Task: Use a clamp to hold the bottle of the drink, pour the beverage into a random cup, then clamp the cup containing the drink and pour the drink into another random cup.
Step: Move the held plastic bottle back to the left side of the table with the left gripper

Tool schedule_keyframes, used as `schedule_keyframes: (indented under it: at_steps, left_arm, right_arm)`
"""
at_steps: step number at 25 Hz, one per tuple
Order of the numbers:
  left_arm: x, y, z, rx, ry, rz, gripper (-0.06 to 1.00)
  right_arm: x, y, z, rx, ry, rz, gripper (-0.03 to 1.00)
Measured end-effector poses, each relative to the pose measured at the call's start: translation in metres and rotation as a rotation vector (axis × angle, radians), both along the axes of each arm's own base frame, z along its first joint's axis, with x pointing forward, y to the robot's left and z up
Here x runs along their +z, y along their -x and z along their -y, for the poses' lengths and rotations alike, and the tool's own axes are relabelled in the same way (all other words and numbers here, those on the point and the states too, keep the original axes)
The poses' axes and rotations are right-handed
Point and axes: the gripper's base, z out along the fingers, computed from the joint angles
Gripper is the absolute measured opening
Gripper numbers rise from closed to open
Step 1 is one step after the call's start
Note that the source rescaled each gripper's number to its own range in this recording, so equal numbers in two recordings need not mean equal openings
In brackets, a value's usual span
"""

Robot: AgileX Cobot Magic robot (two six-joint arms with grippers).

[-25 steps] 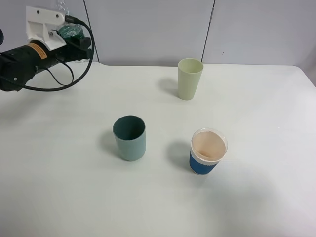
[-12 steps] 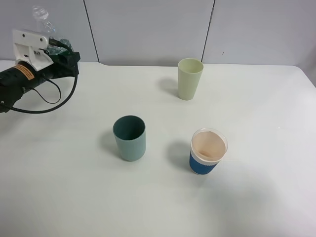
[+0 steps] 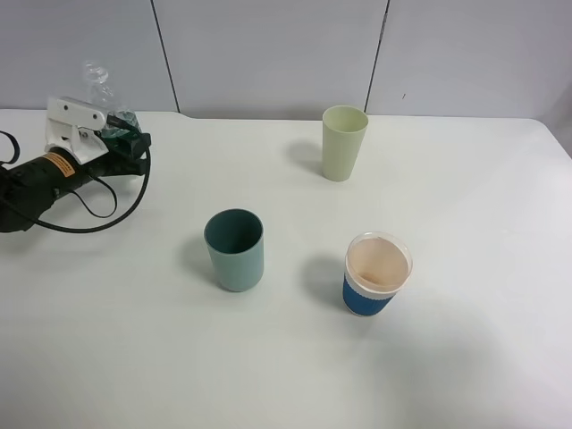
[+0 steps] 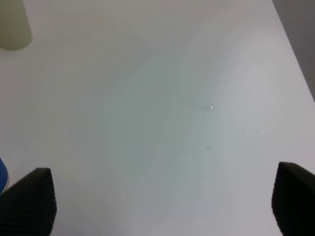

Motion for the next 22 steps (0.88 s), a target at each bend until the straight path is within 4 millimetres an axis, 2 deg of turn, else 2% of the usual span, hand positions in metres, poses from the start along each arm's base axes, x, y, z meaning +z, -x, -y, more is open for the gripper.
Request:
schedule_keyframes:
  at_steps: [7,22]
  left_arm:
    - [-0.029,-0.001,0.0,-0.005,0.005,-0.041,0.03]
    - [-0.032,-0.002,0.0,-0.01,-0.001,-0.013,0.03]
  right_arm:
    - [0.0,0.0,0.0,0.0,0.0,0.0,0.67]
    - [0.0,0.0,0.0,0.0,0.0,0.0,0.67]
